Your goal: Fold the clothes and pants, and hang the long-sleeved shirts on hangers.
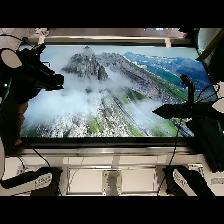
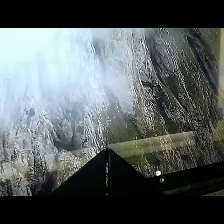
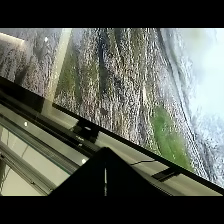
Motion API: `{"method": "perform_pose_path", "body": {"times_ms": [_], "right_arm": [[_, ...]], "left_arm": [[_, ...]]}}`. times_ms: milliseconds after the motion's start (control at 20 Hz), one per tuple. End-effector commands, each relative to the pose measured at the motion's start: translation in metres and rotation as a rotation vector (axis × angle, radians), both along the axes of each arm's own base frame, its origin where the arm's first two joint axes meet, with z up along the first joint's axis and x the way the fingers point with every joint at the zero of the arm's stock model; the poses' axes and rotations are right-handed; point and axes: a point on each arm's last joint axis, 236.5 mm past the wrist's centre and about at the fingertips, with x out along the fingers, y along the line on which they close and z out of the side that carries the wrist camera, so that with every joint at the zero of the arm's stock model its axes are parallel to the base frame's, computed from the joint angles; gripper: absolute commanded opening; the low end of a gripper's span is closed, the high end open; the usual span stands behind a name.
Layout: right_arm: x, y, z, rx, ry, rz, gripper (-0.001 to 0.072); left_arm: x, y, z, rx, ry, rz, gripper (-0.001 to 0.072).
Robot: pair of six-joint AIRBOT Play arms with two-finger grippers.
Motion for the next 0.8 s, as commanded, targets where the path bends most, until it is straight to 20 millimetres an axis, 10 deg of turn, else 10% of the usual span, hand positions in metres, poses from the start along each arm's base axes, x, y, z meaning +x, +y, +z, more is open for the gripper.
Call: {"method": "perform_pose_path", "body": {"times_ms": [0,750], "right_arm": [[-0.0009,0.0004,-0.0002,0.000,0.002,0.003,0.0004],[-0.0011,-0.0023,-0.0028,-0.016,0.004,0.003,0.0004]], "left_arm": [[-0.0001,-0.0001,0.0002,0.000,-0.001,-0.001,0.0020],[0.0085,0.0004,0.0012,0.002,-0.034,0.000,0.0020]]}}
